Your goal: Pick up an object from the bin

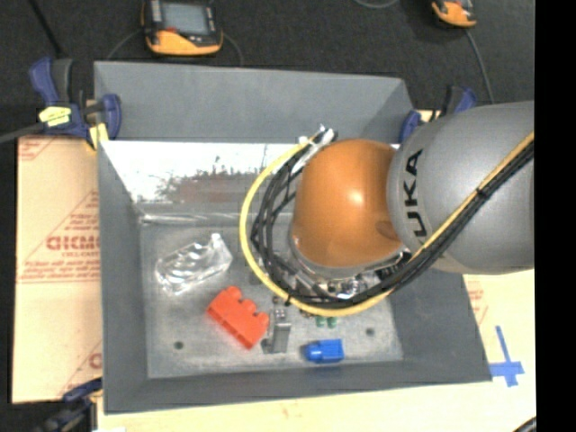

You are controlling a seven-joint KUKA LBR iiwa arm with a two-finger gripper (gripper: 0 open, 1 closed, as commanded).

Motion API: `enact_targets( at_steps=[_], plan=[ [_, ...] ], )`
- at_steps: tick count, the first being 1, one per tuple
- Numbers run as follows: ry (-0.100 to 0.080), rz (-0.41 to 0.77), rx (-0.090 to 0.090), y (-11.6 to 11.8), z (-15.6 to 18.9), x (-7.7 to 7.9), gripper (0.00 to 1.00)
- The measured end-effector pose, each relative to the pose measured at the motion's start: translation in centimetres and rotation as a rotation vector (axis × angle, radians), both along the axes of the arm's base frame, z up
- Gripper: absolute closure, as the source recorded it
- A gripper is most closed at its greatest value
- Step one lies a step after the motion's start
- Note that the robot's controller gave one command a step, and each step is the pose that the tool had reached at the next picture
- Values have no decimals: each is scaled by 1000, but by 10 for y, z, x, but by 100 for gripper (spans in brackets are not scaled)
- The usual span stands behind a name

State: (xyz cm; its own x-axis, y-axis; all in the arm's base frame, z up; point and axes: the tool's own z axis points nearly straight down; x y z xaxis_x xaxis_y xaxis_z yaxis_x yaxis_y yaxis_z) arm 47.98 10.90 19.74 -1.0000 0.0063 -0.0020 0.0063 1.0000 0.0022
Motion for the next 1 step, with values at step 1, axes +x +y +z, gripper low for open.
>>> enact_targets(
  at_steps=[1],
  plan=[
    [-1, -93, 0, -2, -119, 15, 0]
  ],
)
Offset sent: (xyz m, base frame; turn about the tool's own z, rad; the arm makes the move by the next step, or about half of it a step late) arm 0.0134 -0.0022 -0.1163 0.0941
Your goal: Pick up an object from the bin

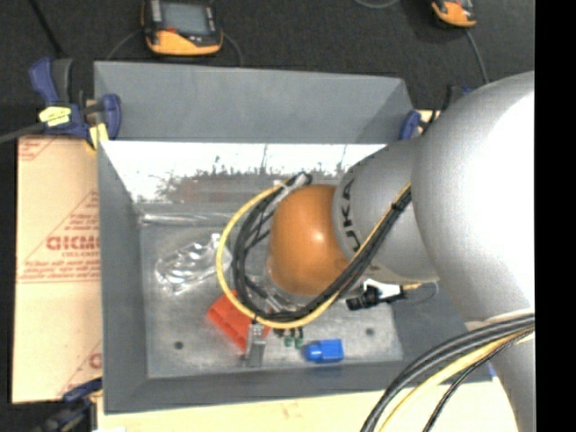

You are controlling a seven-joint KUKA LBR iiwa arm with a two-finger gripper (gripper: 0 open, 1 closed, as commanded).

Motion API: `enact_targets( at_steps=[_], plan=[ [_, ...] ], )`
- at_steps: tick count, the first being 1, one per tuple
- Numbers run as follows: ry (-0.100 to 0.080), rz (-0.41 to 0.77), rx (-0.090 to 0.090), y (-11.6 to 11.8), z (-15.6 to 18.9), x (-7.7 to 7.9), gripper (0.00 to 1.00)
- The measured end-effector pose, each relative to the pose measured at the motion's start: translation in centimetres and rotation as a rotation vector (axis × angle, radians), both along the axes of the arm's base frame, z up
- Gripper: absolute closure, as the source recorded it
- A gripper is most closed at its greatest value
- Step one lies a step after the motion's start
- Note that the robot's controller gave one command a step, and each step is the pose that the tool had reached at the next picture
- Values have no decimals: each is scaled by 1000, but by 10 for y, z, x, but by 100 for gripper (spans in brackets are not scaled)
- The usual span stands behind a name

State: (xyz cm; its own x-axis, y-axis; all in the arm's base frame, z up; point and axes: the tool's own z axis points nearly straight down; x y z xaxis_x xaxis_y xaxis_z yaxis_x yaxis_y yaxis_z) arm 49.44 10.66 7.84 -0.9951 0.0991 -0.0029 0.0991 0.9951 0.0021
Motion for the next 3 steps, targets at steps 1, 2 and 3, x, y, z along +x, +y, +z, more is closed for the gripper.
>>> enact_targets(
  at_steps=[1, 2, 3],
  plan=[
    [-3, -3, 0, 0, 6, 1, 100],
    [-6, -22, 1, 0, 132, -6, 100],
    [-1, -339, 0, 6, 113, 18, 100]
  ],
)
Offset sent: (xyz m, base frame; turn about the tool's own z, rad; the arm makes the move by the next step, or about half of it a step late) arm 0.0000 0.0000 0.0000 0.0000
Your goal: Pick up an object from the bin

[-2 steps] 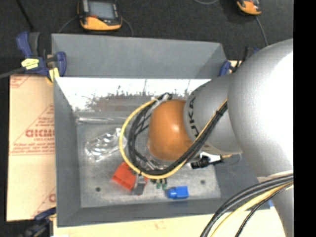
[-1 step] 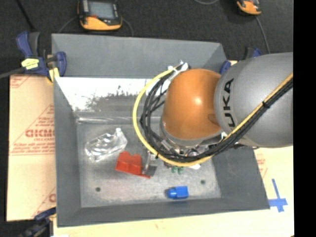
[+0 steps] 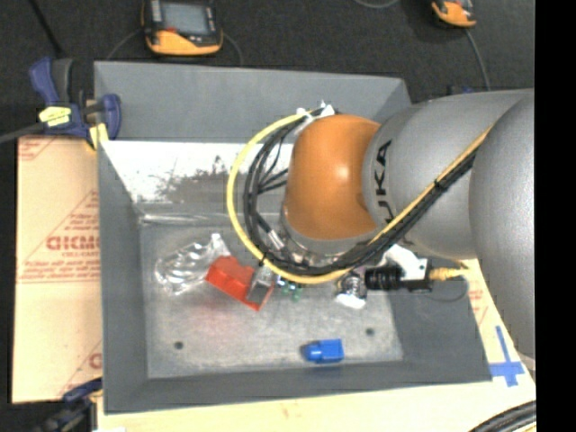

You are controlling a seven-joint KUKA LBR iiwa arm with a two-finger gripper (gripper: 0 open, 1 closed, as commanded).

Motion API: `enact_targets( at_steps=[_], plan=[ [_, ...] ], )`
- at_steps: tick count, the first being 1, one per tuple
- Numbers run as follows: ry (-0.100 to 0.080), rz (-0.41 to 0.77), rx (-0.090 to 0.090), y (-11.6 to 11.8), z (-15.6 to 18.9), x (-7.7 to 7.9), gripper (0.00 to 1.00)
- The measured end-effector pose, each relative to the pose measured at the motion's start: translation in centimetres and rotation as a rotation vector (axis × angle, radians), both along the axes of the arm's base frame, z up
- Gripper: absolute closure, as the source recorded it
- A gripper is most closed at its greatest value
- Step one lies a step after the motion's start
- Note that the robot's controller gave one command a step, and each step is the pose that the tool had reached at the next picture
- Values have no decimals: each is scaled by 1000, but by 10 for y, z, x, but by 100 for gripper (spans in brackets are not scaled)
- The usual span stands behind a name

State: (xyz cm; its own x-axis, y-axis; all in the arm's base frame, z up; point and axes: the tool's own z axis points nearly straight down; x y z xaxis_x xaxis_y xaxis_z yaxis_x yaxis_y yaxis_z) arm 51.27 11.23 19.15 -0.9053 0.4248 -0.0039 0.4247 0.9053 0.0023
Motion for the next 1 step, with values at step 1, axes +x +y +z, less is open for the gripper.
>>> enact_targets(
  at_steps=[1],
  plan=[
    [-9, 7, 1, -16, 120, 37, 100]
  ],
)
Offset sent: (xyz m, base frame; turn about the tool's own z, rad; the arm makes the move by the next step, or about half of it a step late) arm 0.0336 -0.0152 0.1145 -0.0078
